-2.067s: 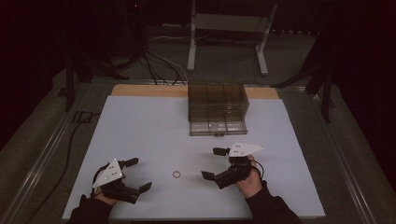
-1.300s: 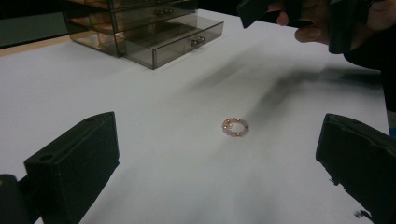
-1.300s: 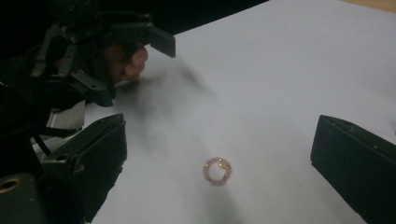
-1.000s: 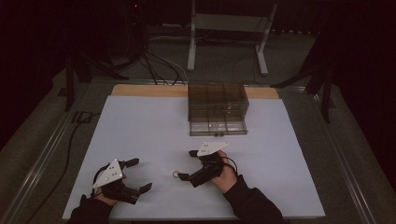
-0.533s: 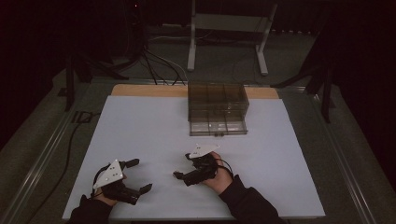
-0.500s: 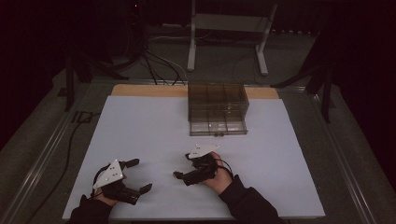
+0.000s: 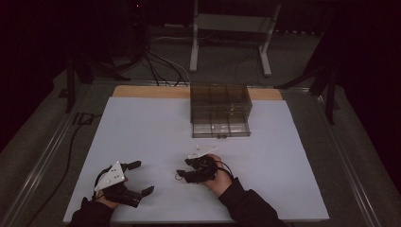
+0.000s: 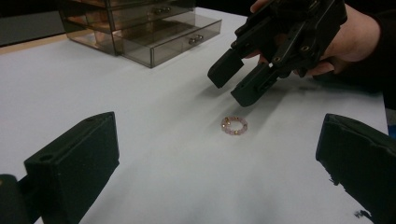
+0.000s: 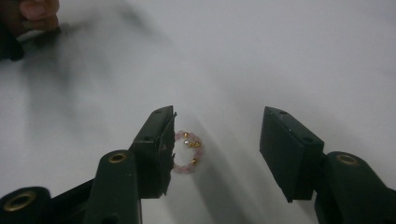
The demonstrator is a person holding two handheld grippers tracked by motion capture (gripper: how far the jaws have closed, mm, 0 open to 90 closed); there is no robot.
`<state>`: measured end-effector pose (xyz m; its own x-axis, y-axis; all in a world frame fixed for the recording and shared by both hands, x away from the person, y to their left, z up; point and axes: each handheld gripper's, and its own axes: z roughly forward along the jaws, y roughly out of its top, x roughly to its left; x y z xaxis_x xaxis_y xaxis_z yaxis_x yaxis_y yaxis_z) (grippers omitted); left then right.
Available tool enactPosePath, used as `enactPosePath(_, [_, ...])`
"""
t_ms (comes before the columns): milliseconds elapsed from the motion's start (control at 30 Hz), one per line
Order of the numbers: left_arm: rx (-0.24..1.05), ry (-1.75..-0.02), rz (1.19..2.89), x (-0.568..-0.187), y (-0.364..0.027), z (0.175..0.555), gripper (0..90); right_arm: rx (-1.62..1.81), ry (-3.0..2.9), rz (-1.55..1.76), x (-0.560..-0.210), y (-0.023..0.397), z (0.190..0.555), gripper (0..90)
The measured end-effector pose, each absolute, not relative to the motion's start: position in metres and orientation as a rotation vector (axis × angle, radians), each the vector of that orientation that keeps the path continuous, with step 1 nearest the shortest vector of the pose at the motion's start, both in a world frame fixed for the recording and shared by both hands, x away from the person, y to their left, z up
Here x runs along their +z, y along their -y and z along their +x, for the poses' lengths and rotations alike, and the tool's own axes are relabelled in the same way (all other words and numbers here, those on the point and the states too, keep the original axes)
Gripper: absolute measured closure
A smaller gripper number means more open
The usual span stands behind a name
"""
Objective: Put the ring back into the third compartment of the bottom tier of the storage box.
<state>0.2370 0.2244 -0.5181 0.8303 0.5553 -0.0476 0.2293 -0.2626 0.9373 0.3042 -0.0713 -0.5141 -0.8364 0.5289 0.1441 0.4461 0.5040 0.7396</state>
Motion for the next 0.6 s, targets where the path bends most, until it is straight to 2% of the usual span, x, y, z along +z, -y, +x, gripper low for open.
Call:
enactPosePath(33, [0.35, -0.594, 1.844, -0.5178, -0.2245, 0.2369, 0.5, 1.239, -2.635, 0.855, -0.5148, 0.0704, 0.3037, 48.4])
enactPosePath(133, [0.351, -0.595, 1.844, -0.5178, -0.2247, 0.2368, 0.5, 1.226, -2.636, 0.853, -0.5158, 0.0688, 0.3029, 48.8])
enactPosePath(300, [0.347, -0.597, 1.842, -0.518, -0.2255, 0.2371, 0.5, 1.2, -2.666, 0.839, -0.5185, 0.0655, 0.3029, 59.9])
enactPosePath(600, [0.351, -0.594, 1.852, -0.5184, -0.2245, 0.2372, 0.4, 1.182, -2.718, 0.813, -0.5235, 0.0621, 0.3025, 71.5])
